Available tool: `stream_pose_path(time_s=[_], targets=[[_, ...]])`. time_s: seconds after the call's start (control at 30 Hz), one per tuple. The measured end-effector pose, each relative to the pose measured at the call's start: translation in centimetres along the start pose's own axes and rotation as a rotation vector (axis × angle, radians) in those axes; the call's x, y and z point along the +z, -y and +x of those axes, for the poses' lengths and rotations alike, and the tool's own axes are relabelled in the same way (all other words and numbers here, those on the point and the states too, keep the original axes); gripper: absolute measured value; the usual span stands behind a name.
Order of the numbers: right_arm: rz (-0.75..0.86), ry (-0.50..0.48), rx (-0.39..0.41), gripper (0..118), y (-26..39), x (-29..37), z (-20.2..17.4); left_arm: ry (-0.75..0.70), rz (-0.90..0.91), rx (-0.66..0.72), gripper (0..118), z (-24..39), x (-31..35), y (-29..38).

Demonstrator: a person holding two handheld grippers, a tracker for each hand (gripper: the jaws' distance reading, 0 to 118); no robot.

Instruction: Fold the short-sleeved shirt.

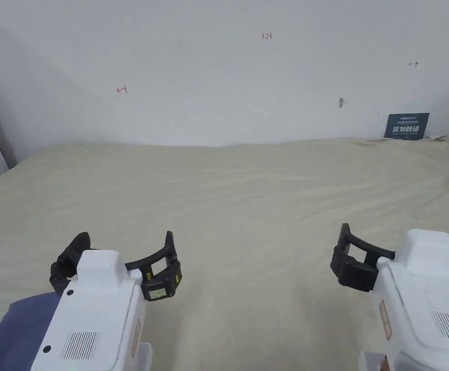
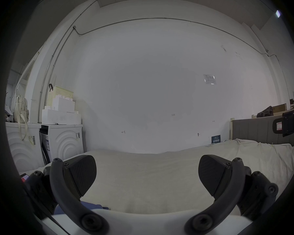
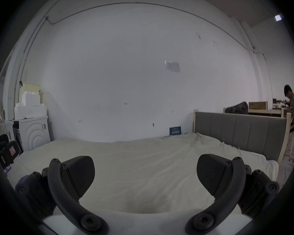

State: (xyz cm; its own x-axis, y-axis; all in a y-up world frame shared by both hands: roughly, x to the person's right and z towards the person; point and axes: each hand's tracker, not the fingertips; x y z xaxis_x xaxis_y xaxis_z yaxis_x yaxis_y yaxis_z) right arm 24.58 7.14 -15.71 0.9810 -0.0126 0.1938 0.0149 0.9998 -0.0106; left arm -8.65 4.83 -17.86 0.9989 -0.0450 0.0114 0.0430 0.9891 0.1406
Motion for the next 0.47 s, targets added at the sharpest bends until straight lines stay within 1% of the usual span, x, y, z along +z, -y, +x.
stream_pose_path(time_s=[0.03,0.27,0.33,0.47], targets=[[0.005,0.003,0.005,118,-0.30,0.59,-0.70,-0.001,0.000,0.001,118,-0.03,0.01,-0.05],[0.016,-0.027,0.021,118,0.04,0.48,-0.01,-0.007,0.003,-0.007,118,-0.28,-0.03,-0.09],[0.014,-0.033,0.020,118,-0.45,1.08,-0.84,-0.008,0.005,-0.002,118,-0.39,-0.01,-0.12],[0.009,-0.034,0.026,118,-0.04,0.67,-0.41,-0.009,0.005,-0.008,118,-0.46,-0.01,-0.13]])
